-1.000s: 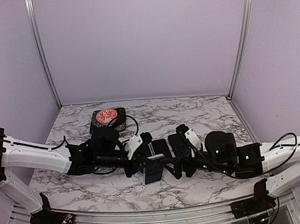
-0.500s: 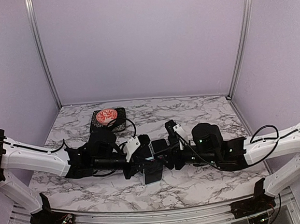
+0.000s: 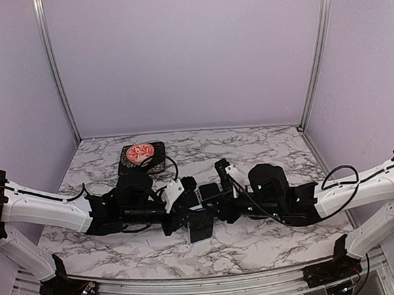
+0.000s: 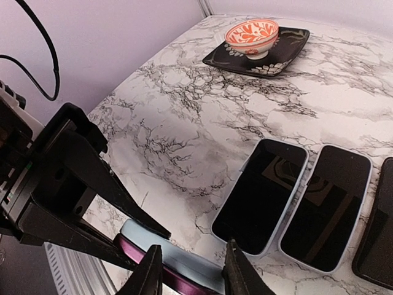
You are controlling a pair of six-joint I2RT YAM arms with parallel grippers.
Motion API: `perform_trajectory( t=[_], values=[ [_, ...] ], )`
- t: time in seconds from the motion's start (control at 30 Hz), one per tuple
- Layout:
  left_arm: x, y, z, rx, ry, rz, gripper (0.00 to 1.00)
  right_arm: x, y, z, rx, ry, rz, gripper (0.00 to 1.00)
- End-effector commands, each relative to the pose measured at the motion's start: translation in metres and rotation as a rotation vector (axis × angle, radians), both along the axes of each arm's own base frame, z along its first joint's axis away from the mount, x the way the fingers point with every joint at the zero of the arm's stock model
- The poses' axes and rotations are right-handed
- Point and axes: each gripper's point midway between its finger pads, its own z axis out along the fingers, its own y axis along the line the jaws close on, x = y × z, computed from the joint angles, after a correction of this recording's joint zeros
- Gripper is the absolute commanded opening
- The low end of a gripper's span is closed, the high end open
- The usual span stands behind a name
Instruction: Put the phone into the phone case
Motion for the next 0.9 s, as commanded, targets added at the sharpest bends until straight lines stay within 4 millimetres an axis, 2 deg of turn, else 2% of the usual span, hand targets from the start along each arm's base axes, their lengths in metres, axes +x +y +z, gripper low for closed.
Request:
perform_trajectory(
  t=[0.0,0.13,0.37,0.43,0.53,0.57,0.63,0.73,0.87],
  values=[
    [0.0,0.021,-0.044,0.146,0.037,0.046,0.26,-0.009,-0.009,-0.037,-0.085,0.049,-0.004,0.33],
    [0.003,0.019,-0.039,0.137,0.034,0.063,0.33,-0.011,-0.01,-0.05,-0.139,0.035,-0.013,0.33],
    [0.0,0.008,-0.009,0.058,0.004,0.027,0.3,-0.014,-0.012,-0.06,-0.187,0.028,-0.002,0.33],
    [-0.007,0.003,-0.006,0.039,0.015,-0.01,0.33,-0.015,-0.011,-0.061,-0.2,0.021,0.011,0.33],
    [-0.009,-0.002,-0.008,0.036,0.011,-0.031,0.46,-0.015,-0.015,-0.07,-0.226,0.026,0.003,0.32],
    [-0.01,-0.004,-0.01,0.042,0.006,-0.038,0.47,-0.015,-0.017,-0.075,-0.233,0.03,-0.001,0.32],
    [-0.011,-0.006,-0.011,0.045,0.007,-0.046,0.46,-0.015,-0.023,-0.08,-0.241,0.035,-0.017,0.32],
    [-0.012,-0.007,-0.008,0.03,0.006,-0.056,0.41,-0.015,-0.022,-0.078,-0.235,0.029,-0.018,0.32],
    [-0.017,-0.01,0.003,-0.004,-0.005,-0.086,0.26,-0.014,-0.017,-0.08,-0.245,0.027,-0.004,0.32]
  ],
)
